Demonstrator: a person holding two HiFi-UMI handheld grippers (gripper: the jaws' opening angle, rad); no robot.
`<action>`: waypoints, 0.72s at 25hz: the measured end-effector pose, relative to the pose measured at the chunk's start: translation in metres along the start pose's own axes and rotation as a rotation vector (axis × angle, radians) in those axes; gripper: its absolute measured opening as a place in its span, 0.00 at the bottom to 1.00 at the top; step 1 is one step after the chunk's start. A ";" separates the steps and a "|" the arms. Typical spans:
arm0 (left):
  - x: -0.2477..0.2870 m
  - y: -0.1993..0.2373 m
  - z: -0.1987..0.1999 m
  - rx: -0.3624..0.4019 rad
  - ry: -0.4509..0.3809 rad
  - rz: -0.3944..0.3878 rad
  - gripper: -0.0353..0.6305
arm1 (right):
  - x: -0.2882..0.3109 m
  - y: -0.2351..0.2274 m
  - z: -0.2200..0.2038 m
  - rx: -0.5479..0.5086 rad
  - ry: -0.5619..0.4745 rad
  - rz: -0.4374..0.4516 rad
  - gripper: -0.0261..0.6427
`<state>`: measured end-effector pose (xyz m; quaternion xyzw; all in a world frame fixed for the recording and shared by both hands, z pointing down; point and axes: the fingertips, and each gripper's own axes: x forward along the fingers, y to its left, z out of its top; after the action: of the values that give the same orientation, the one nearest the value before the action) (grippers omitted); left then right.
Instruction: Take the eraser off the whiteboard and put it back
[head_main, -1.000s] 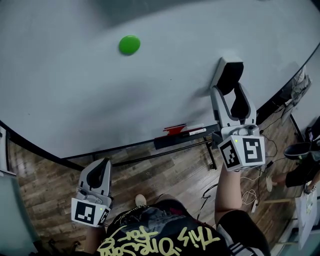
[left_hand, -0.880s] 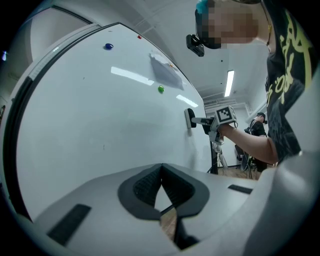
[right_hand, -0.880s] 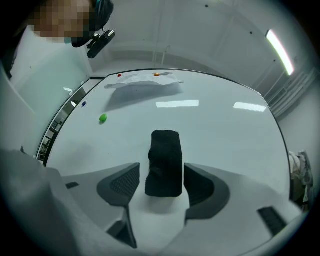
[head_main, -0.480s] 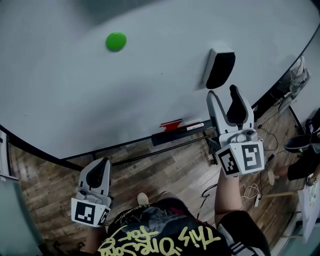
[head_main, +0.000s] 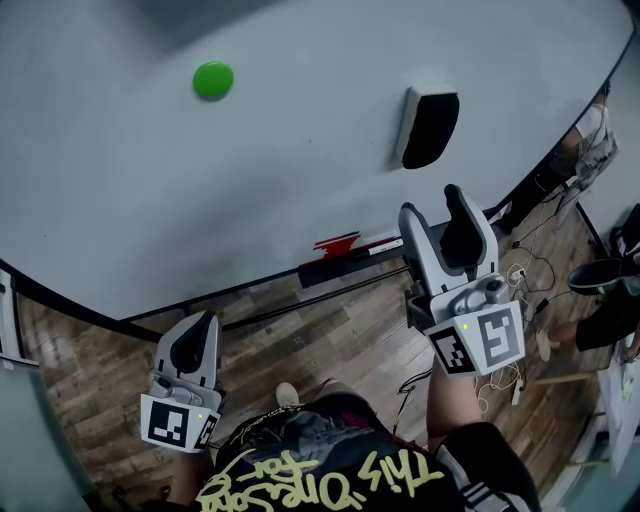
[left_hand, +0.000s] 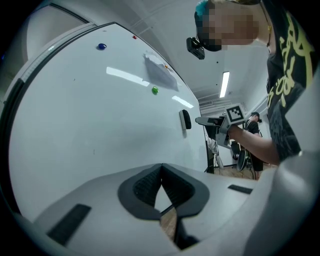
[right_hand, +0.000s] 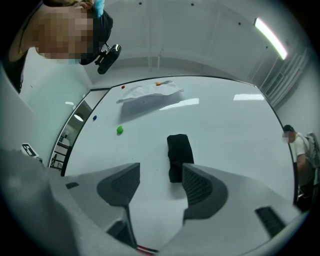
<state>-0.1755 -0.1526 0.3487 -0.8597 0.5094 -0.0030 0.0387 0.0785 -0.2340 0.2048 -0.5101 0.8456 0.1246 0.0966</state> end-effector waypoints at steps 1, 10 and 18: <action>0.001 0.000 0.001 0.000 -0.002 -0.001 0.06 | -0.001 0.001 -0.002 0.003 0.005 0.008 0.43; 0.003 -0.004 0.012 0.015 -0.019 -0.011 0.06 | -0.015 0.019 -0.021 0.068 0.036 0.050 0.32; 0.005 -0.007 0.013 0.018 -0.022 -0.013 0.06 | -0.025 0.038 -0.044 0.107 0.085 0.078 0.18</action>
<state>-0.1664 -0.1527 0.3359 -0.8624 0.5035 0.0015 0.0521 0.0545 -0.2098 0.2585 -0.4756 0.8736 0.0609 0.0827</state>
